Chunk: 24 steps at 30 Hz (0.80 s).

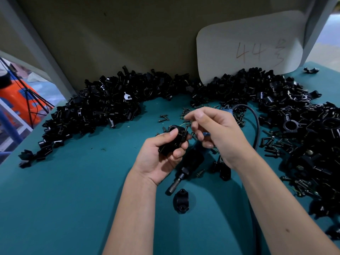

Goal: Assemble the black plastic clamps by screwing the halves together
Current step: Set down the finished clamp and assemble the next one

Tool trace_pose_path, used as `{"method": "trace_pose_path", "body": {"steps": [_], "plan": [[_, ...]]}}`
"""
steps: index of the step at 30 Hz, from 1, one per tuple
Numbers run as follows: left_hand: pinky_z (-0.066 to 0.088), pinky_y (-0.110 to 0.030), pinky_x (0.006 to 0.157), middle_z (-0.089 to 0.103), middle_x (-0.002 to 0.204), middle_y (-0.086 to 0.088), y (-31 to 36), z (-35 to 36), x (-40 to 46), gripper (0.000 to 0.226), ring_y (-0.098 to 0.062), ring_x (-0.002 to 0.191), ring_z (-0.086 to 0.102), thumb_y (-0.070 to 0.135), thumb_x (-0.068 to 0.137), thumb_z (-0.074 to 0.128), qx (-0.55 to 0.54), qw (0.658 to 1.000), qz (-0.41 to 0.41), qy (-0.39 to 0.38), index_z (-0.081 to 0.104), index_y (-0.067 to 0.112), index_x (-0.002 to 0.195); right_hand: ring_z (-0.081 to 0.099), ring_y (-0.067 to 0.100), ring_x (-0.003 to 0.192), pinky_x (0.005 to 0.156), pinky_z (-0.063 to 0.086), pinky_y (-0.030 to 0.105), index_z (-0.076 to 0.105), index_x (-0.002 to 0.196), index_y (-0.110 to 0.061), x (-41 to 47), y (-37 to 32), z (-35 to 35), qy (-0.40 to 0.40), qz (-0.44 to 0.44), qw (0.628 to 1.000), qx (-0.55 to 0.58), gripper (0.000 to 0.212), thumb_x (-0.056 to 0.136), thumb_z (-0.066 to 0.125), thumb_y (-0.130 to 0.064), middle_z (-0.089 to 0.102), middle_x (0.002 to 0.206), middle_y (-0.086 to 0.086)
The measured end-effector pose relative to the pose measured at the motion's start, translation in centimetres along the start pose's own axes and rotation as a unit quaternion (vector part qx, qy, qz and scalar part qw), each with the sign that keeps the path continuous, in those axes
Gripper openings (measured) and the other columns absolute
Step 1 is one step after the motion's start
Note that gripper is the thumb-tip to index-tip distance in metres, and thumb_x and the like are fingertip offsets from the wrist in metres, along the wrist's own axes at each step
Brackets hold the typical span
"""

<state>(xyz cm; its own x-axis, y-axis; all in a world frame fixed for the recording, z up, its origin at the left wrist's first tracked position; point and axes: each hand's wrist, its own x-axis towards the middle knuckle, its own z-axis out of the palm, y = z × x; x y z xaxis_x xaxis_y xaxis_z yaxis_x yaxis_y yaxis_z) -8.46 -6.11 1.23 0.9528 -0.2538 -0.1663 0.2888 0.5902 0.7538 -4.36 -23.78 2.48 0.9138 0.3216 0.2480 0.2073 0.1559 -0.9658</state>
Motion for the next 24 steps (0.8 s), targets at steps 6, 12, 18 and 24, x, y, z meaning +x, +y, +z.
{"method": "trace_pose_path", "body": {"steps": [6, 12, 18, 24], "plan": [[0.044, -0.016, 0.04, 0.06, 0.075, -0.016, -0.03, 0.2, -0.09, 0.032, -0.012, 0.046, 0.051, 0.021, 0.075, 0.076, 0.009, 1.0, 0.0, 0.006, 0.066, -0.003, 0.095, 0.043, 0.01, 0.055, 0.048, 0.035, 0.02, 0.073, 0.081, -0.014, 0.11, 0.23, 0.45, 0.037, -0.017, 0.996, -0.079, 0.021, 0.093, 0.077, -0.03, 0.05, 0.059, -0.002], [0.043, -0.015, 0.041, 0.06, 0.076, -0.015, -0.04, 0.36, -0.16, 0.035, -0.01, 0.047, 0.051, 0.022, 0.075, 0.075, 0.002, 1.0, 0.008, 0.0, 0.065, -0.003, 0.097, 0.047, 0.011, 0.061, 0.047, 0.036, 0.018, 0.075, 0.094, -0.017, -0.1, -0.08, 0.22, 0.008, 0.007, 0.999, -0.035, 0.022, 0.096, 0.068, -0.037, 0.058, 0.077, 0.003], [0.043, -0.014, 0.041, 0.059, 0.076, -0.015, -0.02, 0.43, -0.23, 0.021, -0.01, 0.047, 0.051, 0.019, 0.085, 0.065, 0.004, 1.0, 0.009, -0.002, 0.067, -0.001, 0.093, 0.038, 0.018, 0.055, 0.045, 0.033, 0.021, 0.067, 0.075, -0.019, 0.11, 0.27, 0.57, 0.023, -0.008, 0.998, -0.065, 0.023, 0.094, 0.076, -0.029, 0.047, 0.06, 0.006], [0.042, -0.013, 0.041, 0.059, 0.076, -0.013, 0.11, 0.33, -0.35, 0.021, -0.008, 0.046, 0.051, 0.022, 0.08, 0.072, 0.009, 1.0, -0.007, -0.015, 0.078, 0.002, 0.084, 0.046, 0.006, 0.057, 0.054, 0.038, 0.018, 0.059, 0.088, -0.012, 0.08, 0.28, 0.5, -0.037, -0.041, 0.984, -0.17, 0.026, 0.104, 0.06, -0.032, 0.056, 0.068, 0.007]]}}
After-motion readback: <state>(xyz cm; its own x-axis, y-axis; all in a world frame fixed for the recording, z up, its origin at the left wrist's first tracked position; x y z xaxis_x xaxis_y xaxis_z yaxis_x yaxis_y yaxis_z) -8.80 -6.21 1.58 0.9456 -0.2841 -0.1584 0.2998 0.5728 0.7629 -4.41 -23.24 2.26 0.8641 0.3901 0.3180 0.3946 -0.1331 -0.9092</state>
